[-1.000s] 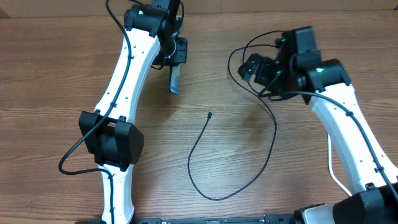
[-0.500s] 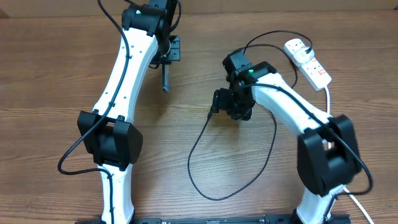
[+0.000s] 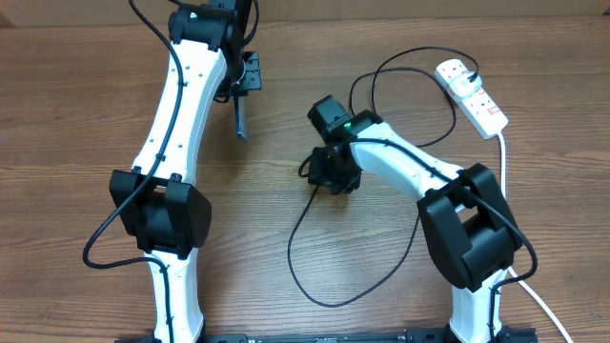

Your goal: Plug charger to phone and switch on socket

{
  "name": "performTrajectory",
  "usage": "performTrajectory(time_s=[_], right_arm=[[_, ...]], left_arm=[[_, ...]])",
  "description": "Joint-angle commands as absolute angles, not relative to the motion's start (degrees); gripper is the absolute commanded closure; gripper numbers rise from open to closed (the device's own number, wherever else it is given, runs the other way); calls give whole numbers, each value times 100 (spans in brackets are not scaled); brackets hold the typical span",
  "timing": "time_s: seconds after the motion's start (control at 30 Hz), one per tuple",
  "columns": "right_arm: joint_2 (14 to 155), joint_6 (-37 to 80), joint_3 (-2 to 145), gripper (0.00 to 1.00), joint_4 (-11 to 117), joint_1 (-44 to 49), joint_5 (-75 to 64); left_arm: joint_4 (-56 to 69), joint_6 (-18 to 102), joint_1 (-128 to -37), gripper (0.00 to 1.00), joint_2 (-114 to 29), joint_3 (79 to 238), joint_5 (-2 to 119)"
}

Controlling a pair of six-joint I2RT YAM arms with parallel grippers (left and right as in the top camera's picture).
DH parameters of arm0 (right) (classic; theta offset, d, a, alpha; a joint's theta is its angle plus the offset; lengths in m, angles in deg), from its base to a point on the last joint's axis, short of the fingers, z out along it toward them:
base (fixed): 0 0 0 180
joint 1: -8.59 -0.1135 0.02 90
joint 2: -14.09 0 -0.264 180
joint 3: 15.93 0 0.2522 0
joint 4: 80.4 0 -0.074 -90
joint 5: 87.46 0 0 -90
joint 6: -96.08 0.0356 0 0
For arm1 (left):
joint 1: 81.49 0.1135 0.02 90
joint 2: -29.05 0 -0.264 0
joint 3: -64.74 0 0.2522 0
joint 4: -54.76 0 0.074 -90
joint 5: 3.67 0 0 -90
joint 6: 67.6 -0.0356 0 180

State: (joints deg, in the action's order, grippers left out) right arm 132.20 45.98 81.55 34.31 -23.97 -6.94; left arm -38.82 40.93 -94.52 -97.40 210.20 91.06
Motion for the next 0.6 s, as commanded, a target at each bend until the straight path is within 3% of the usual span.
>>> performTrajectory(time_s=[0.0,0.57], right_arm=[[13314,5392,8343,60,3464,-2473,15],[13371,5560,8341,64,3628,-2683,242]], left_arm=[[-3910,4174,-9459,96,-9644,21066,9097],[-3906,4174,-9457,96,-9644,21066,9078]])
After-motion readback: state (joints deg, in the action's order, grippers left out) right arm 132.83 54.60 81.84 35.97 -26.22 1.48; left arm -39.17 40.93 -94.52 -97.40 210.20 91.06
